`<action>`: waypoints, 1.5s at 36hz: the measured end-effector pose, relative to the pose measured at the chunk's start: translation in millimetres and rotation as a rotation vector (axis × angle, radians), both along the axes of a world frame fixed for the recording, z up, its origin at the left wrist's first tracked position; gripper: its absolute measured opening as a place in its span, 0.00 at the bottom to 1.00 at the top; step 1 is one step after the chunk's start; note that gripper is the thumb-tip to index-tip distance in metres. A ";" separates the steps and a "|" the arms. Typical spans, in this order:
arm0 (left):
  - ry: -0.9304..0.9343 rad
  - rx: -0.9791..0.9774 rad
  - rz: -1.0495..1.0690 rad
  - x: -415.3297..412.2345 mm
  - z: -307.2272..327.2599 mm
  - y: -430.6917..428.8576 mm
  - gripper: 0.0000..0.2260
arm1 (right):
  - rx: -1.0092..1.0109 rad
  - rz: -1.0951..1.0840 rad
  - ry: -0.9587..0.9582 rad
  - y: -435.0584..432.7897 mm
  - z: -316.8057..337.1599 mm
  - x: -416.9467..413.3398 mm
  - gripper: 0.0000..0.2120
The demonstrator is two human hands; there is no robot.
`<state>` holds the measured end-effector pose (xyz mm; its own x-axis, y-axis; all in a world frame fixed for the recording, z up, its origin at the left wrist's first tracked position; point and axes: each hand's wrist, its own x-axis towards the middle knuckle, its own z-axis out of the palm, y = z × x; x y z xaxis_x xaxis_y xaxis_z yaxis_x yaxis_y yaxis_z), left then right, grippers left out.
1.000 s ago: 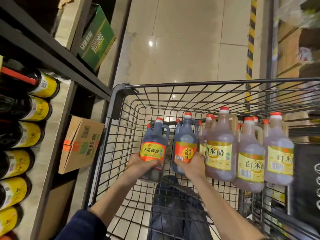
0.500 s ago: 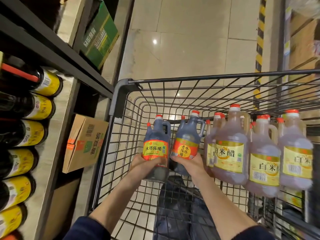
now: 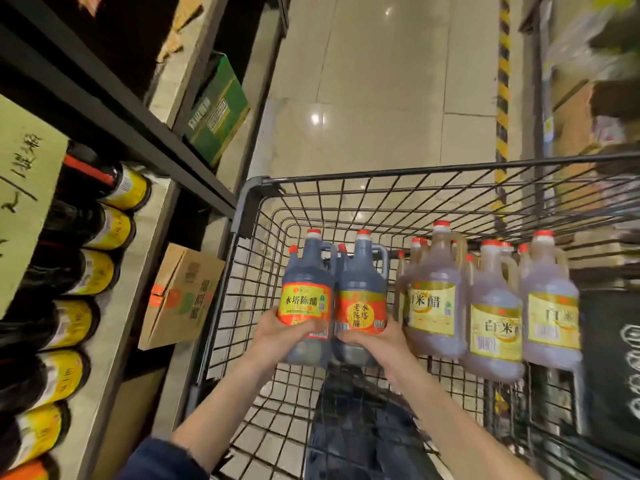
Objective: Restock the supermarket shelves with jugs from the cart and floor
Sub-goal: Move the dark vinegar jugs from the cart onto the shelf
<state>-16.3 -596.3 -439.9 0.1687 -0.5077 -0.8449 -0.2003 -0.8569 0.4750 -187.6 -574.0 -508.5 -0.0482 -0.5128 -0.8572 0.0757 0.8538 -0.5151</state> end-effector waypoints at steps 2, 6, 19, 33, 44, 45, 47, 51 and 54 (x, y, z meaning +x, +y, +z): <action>0.005 -0.027 -0.001 -1.4 16.7 5.2 0.25 | -0.030 0.007 -0.033 3.4 19.2 -5.4 0.38; 0.016 -0.088 0.000 -5.6 52.4 16.5 0.24 | -0.100 0.013 -0.092 10.4 61.4 -19.0 0.37; 0.133 -0.392 -0.098 -42.1 167.0 18.0 0.30 | -0.412 -0.089 -0.069 25.0 193.8 -68.7 0.44; 0.299 -0.664 -0.476 -98.5 271.8 -2.4 0.19 | -0.682 -0.410 0.192 73.8 314.9 -109.8 0.43; 0.526 -0.814 -0.787 -150.9 335.9 30.1 0.18 | -0.803 -0.798 0.369 165.7 382.5 -110.1 0.41; 0.552 -0.818 -0.811 -157.9 339.6 36.4 0.19 | -0.809 -0.832 0.392 175.6 387.1 -111.4 0.40; 0.607 -0.830 -0.849 -172.9 347.5 50.3 0.19 | -0.825 -0.896 0.433 197.1 395.9 -114.2 0.41; 0.701 -0.861 -0.933 -201.9 361.7 78.5 0.19 | -0.852 -1.000 0.509 242.0 412.8 -122.3 0.45; 0.744 -0.870 -0.995 -222.7 370.7 105.0 0.29 | -0.879 -1.076 0.572 279.0 421.7 -129.8 0.45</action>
